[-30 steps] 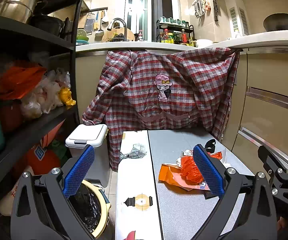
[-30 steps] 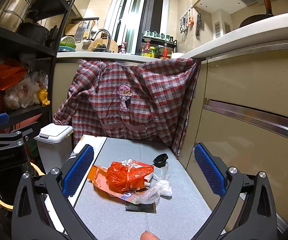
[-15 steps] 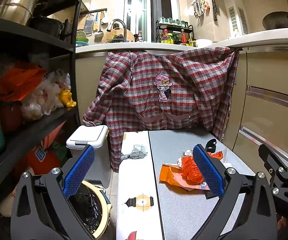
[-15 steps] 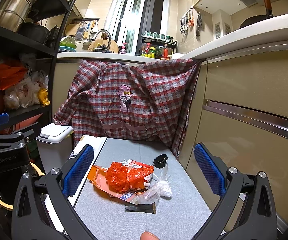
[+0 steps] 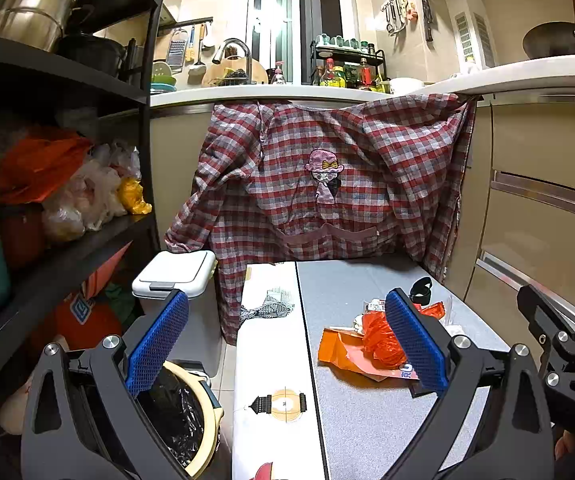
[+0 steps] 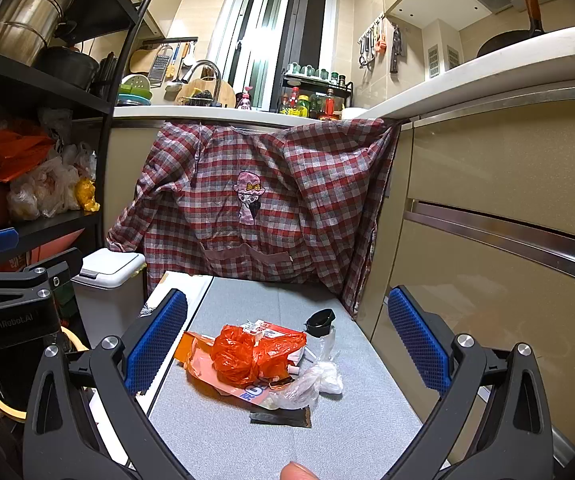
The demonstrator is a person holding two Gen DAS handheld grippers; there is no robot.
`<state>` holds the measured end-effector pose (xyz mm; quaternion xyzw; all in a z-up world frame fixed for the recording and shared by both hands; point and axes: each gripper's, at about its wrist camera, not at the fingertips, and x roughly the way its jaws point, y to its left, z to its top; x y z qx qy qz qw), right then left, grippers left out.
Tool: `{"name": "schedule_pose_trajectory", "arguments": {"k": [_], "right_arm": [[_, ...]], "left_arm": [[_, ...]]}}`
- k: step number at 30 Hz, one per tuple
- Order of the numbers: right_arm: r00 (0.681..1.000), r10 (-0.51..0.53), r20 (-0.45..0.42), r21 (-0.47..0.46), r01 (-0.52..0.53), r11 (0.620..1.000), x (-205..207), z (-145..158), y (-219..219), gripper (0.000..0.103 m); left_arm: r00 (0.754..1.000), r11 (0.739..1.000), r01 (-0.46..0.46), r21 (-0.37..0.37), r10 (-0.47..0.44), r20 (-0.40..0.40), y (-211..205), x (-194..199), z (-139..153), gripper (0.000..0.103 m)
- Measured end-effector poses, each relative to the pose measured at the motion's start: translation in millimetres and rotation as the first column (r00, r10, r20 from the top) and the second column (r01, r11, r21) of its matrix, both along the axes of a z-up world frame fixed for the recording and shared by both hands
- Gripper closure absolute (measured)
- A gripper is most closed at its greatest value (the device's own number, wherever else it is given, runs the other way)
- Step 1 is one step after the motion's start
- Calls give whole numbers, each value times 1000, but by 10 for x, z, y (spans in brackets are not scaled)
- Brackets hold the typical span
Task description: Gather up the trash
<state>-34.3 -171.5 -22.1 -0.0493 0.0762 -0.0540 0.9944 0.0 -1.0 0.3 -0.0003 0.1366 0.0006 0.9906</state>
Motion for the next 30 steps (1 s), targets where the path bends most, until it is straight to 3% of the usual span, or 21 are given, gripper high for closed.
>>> {"name": "schedule_pose_trajectory", "arguments": {"k": [30], "right_arm": [[1000, 1, 4, 1, -1, 1000, -14, 11, -13, 5]], "left_arm": [[1000, 1000, -1, 6, 1, 4, -35, -10, 49, 8]]}}
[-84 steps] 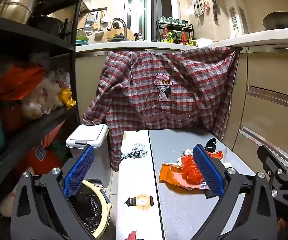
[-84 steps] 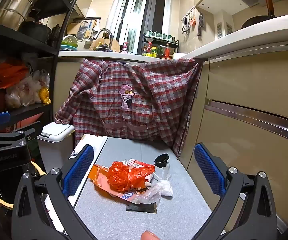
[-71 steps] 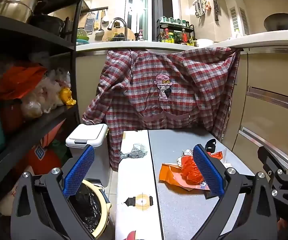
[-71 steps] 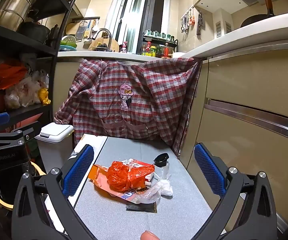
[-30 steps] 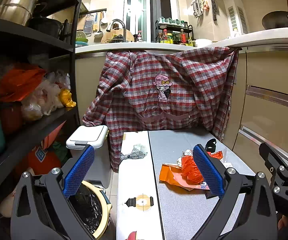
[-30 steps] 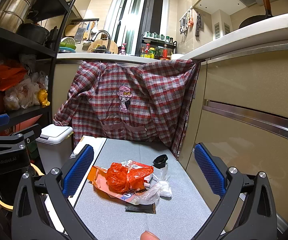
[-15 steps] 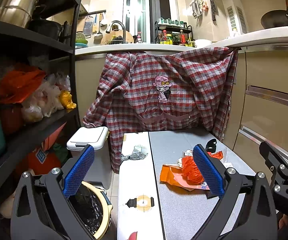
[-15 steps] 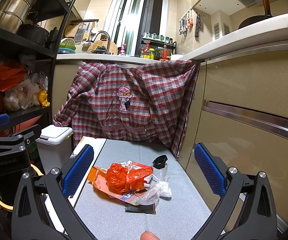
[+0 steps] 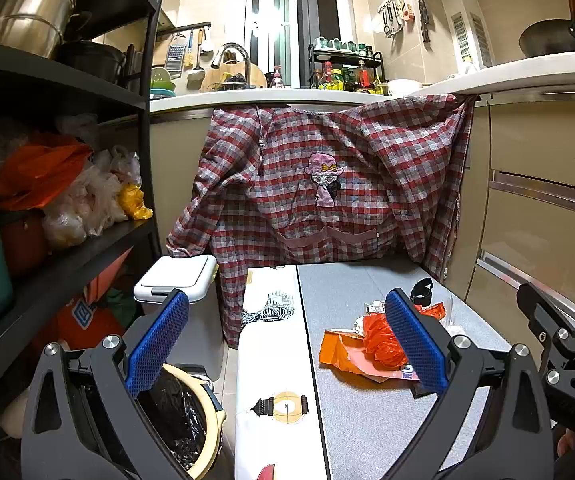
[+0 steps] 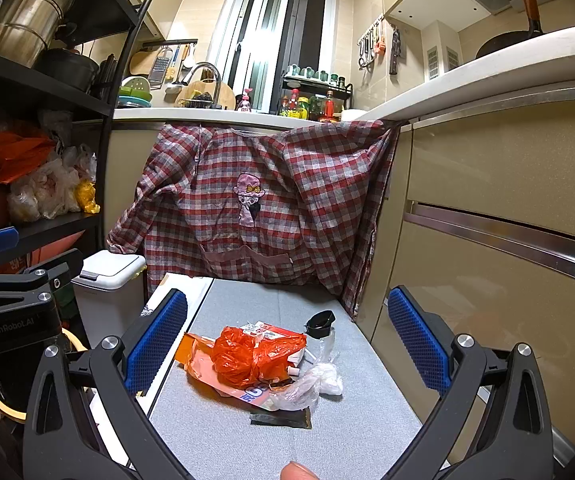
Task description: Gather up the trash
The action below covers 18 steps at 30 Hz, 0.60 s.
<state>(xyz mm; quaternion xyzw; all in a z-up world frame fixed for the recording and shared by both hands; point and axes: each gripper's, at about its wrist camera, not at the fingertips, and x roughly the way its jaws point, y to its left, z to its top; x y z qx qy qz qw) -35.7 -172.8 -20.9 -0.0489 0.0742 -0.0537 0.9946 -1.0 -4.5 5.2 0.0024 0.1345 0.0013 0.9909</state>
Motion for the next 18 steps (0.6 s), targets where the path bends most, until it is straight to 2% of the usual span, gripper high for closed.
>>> {"name": "schedule_pose_trajectory", "arguments": {"k": [11, 15, 18], "right_arm": [[1000, 5, -3, 10, -5, 1000, 7, -21, -12, 5], [1000, -15, -21, 53, 16, 998, 42, 143, -179, 5], [997, -17, -75, 96, 24, 995, 115, 127, -349, 5]], "left_arm": [[1000, 1000, -1, 2, 1, 1, 1, 0, 4, 8], [1000, 1000, -11, -8, 11, -15, 38, 16, 38, 8], [999, 999, -18, -30, 16, -40, 172, 77, 51, 8]]}}
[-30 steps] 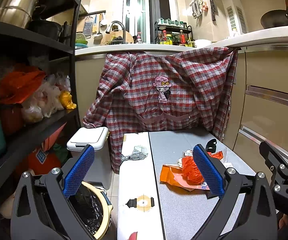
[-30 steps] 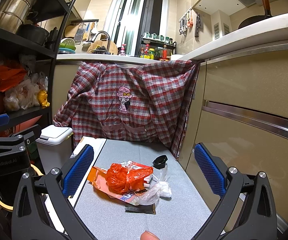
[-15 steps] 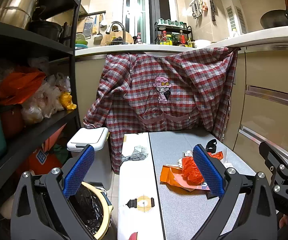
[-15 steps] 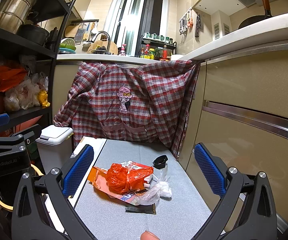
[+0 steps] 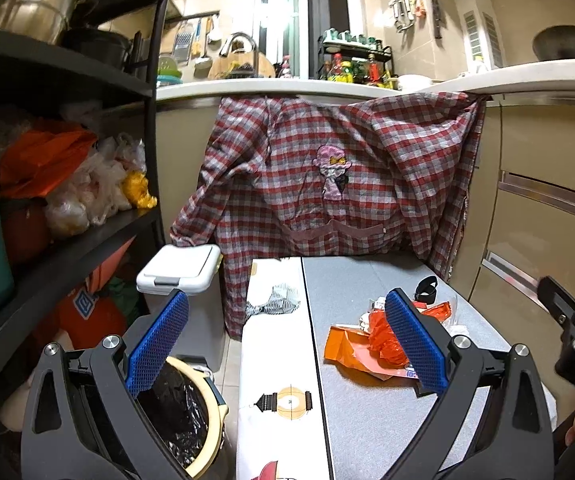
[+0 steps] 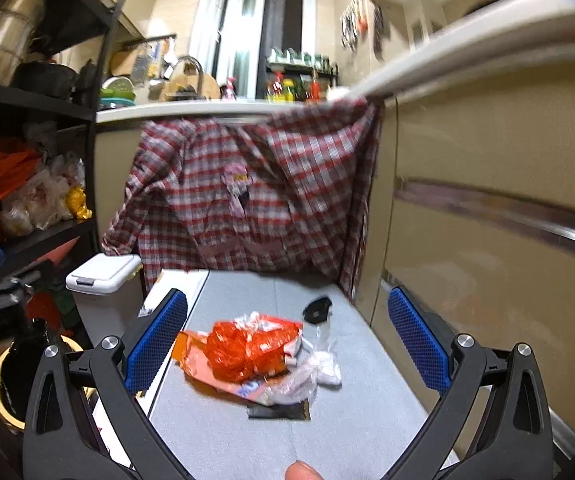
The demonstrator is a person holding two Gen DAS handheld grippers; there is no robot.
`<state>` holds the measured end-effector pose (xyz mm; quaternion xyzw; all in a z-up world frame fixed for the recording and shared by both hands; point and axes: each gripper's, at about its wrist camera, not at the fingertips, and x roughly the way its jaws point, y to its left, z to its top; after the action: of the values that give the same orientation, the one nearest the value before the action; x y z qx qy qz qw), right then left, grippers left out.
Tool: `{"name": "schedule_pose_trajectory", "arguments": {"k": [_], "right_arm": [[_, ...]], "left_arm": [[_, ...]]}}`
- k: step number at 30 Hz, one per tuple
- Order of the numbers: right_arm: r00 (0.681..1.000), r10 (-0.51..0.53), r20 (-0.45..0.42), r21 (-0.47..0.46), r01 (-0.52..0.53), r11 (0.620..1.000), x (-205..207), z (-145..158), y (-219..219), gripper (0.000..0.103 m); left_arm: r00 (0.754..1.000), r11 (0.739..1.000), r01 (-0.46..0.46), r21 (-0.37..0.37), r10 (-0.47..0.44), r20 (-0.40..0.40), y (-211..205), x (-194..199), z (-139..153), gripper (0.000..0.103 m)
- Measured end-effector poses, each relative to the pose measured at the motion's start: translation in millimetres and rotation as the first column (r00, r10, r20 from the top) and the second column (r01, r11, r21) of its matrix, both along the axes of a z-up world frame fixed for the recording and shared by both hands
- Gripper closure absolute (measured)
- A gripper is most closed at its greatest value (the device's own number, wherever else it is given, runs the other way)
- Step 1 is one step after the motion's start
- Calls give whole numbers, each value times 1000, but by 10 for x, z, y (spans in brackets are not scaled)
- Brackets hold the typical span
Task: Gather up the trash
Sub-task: 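Grasp the orange plastic bag and snack packet with the right gripper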
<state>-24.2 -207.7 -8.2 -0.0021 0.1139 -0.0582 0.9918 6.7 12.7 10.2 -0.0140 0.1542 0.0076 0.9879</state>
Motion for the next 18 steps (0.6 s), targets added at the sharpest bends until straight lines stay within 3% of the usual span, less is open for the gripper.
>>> {"name": "schedule_pose_trajectory", "arguments": {"k": [8, 14, 18], "right_arm": [[982, -36, -187, 82, 52, 995, 388, -368, -411, 5], [956, 62, -286, 209, -1, 978, 1043, -613, -491, 5], [935, 116, -336, 250, -30, 968, 1454, -798, -406, 5]], "left_arm": [[999, 1000, -18, -12, 18, -36, 132, 312, 78, 8], [999, 999, -11, 35, 13, -45, 4, 619, 102, 8], [997, 998, -18, 56, 22, -70, -22, 841, -32, 8]]}}
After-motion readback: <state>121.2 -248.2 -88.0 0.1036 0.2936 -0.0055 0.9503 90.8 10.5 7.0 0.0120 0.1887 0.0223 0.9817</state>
